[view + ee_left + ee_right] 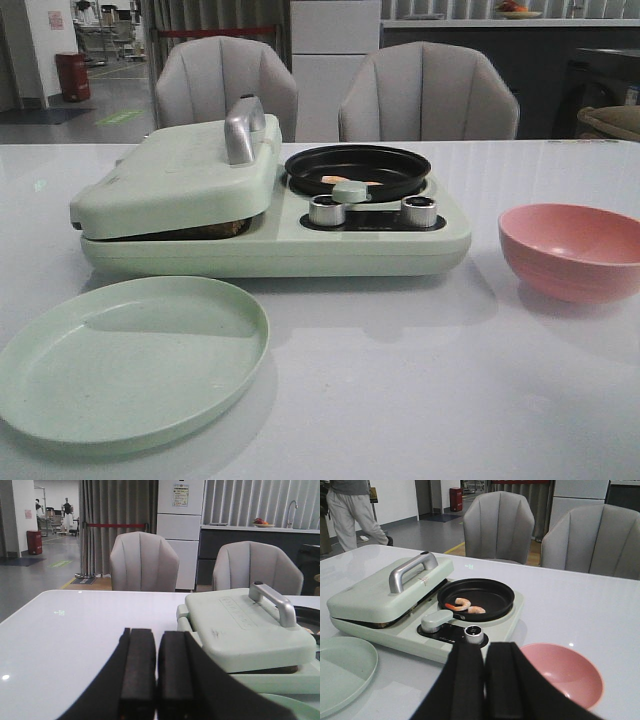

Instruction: Make breakfast with bread and shrimp

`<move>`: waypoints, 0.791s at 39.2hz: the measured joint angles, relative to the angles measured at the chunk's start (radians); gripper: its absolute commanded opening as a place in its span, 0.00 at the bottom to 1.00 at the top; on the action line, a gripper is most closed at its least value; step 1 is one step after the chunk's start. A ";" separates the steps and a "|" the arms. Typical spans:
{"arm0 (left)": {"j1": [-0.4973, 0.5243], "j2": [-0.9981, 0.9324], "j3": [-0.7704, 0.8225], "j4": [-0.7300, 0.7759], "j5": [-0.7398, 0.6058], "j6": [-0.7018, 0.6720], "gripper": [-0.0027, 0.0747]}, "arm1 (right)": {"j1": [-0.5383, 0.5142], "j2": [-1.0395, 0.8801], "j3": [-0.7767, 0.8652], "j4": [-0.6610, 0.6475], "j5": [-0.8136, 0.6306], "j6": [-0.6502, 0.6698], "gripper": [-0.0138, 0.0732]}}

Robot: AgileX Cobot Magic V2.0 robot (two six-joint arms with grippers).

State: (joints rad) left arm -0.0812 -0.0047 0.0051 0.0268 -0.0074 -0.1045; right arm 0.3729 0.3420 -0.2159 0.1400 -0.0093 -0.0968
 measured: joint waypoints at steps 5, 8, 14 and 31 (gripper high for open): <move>0.000 0.000 0.000 0.000 0.000 -0.004 0.18 | 0.000 0.000 0.000 0.000 0.000 0.000 0.35; 0.000 0.000 0.000 0.000 0.000 -0.004 0.18 | 0.000 0.000 0.000 0.000 0.000 0.000 0.35; 0.000 0.000 0.000 -0.002 0.000 -0.004 0.18 | 0.000 0.000 0.000 0.000 0.000 0.000 0.35; 0.000 0.000 0.000 -0.002 0.000 -0.004 0.18 | 0.000 0.000 0.000 0.000 0.000 0.000 0.35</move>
State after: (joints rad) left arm -0.0812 -0.0047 0.0051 0.0247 -0.0074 -0.1084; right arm 0.3729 0.3420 -0.2159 0.1400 -0.0093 -0.0968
